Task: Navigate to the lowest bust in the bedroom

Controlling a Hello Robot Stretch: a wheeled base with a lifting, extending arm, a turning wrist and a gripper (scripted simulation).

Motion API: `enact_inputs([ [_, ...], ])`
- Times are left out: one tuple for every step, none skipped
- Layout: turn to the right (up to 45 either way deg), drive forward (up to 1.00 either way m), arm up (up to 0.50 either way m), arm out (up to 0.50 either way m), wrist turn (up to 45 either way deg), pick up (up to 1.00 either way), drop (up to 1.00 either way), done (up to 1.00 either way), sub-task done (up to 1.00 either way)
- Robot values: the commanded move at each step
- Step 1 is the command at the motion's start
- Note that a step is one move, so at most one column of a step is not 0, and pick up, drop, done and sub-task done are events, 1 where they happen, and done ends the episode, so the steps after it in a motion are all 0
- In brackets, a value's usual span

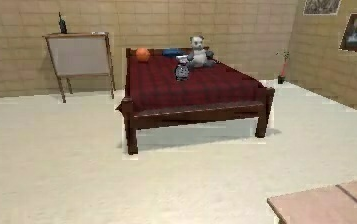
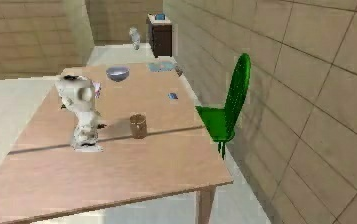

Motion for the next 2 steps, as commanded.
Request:
enact_inputs([
  [0.0,0.95,0.0,0.0,0.0,0.0,0.0,0.0,0.0],
  [24.0,0.0,0.0,0.0,0.0,0.0,0.0,0.0,0.0],
])
